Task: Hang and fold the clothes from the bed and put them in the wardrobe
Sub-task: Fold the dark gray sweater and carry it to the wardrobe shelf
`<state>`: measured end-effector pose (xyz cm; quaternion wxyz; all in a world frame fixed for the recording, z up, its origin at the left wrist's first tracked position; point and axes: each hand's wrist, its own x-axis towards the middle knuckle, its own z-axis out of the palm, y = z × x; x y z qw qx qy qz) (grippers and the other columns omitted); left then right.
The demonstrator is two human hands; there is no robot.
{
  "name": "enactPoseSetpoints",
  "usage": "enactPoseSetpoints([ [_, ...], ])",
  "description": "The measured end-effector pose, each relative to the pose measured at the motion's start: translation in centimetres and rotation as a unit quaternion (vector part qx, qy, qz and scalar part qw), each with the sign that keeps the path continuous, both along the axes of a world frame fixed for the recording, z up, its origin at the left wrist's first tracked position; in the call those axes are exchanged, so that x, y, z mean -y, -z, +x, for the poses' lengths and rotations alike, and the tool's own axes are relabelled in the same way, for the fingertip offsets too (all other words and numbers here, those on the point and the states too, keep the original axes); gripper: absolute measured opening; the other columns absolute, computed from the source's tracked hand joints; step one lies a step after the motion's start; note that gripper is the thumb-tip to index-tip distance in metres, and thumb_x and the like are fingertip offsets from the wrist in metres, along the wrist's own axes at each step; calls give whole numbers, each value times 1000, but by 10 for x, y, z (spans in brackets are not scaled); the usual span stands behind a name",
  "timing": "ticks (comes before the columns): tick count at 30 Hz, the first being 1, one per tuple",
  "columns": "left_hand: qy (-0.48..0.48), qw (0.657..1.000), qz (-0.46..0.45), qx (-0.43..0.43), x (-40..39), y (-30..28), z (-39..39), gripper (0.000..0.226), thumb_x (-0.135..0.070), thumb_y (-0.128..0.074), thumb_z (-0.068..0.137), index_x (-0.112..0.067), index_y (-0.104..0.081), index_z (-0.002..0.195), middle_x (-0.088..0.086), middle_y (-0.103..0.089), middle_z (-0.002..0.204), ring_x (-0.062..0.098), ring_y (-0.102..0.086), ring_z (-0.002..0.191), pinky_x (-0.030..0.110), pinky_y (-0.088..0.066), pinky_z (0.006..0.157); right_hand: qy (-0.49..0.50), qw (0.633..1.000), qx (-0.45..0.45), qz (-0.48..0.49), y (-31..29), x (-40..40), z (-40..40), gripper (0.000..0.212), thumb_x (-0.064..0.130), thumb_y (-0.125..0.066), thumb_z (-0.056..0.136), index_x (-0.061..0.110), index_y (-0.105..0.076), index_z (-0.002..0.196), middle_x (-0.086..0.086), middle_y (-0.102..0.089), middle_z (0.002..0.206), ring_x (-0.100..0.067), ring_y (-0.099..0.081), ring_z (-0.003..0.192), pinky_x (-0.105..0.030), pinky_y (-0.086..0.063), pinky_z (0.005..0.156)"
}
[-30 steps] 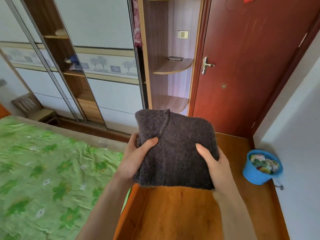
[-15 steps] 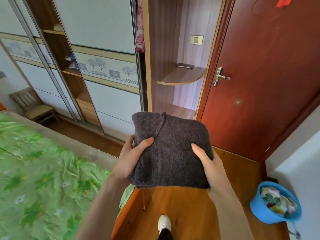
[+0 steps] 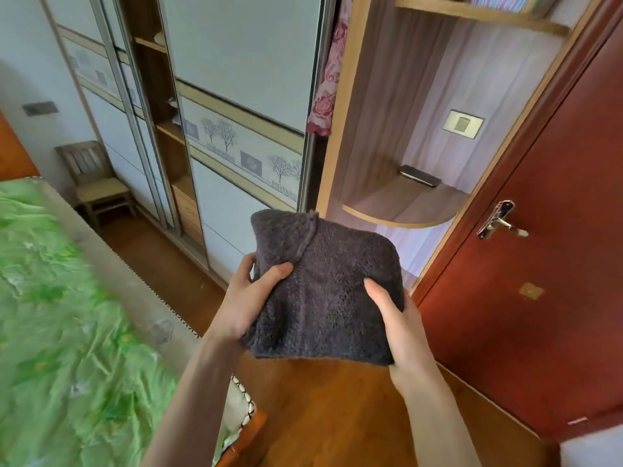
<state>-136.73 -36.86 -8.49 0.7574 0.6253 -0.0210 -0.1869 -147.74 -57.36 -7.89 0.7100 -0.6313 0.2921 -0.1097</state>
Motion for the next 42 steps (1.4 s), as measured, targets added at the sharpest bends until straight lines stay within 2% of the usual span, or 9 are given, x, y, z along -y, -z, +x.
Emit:
enactPoseSetpoints([
  [6, -106, 994, -26, -9, -6, 0, 51, 61, -39, -90, 70, -24, -64, 123, 5, -78, 112, 26, -77, 101, 48, -60, 93, -112, 994, 1, 18, -1, 10, 95, 51, 58, -74, 78, 49, -49, 121, 18, -59, 115, -9, -60, 102, -29, -55, 79],
  [8, -131, 991, -29, -11, -15, 1, 69, 60, -37, -85, 74, -20, -61, 127, 8, -77, 116, 29, -77, 104, 47, -61, 92, -146, 989, 10, 31, 4, 8, 128, 47, 56, -76, 75, 49, -55, 116, 18, -64, 117, -11, -64, 105, -32, -59, 83],
  [11, -177, 984, -30, -1, -28, 4, 100, 63, -36, -91, 78, -19, -62, 130, 9, -76, 121, 29, -75, 110, 47, -59, 95, -201, 978, 23, 56, 10, 5, 182, 62, 55, -82, 72, 43, -62, 130, 11, -70, 128, -18, -68, 115, -48, -59, 97],
  [13, -206, 978, -30, 7, -30, 6, 122, 65, -34, -91, 78, -19, -61, 133, 8, -76, 123, 28, -75, 111, 45, -59, 93, -239, 968, 27, 65, 13, 6, 217, 67, 54, -82, 73, 40, -61, 135, 10, -70, 130, -19, -69, 117, -51, -59, 98],
  [21, -333, 942, -48, 11, -11, 3, 195, 57, -31, -86, 80, -19, -64, 131, 9, -76, 123, 29, -75, 110, 40, -62, 86, -351, 933, 18, 75, 16, 16, 351, 53, 48, -80, 78, 36, -65, 128, 10, -75, 120, -16, -72, 110, -49, -58, 99],
  [30, -452, 890, -48, 11, -36, 0, 242, 55, -31, -81, 79, -15, -63, 129, 8, -79, 111, 28, -78, 101, 33, -63, 73, -460, 886, 14, 56, 15, -33, 457, 80, 63, -84, 66, 35, -61, 137, 7, -71, 128, -21, -69, 117, -53, -58, 99],
  [32, -474, 879, -55, 10, -48, 2, 258, 56, -31, -81, 79, -16, -64, 131, 7, -79, 112, 26, -78, 101, 31, -63, 72, -475, 878, 17, 53, 13, -50, 480, 77, 62, -84, 70, 35, -60, 138, 7, -70, 129, -21, -68, 118, -53, -57, 100],
  [36, -495, 866, -70, 13, -78, 6, 307, 62, -35, -82, 76, -17, -64, 134, 8, -78, 118, 25, -77, 103, 30, -62, 72, -486, 873, 26, 36, 9, -84, 532, 70, 58, -86, 73, 36, -62, 135, 9, -72, 125, -18, -70, 115, -51, -58, 99],
  [42, -485, 870, -85, 17, -140, 3, 397, 51, -28, -79, 85, -19, -63, 133, 5, -79, 113, 24, -78, 99, 30, -63, 70, -487, 873, 28, 23, 3, -148, 624, 76, 57, -88, 72, 33, -61, 139, 7, -72, 126, -20, -70, 116, -52, -58, 100],
])
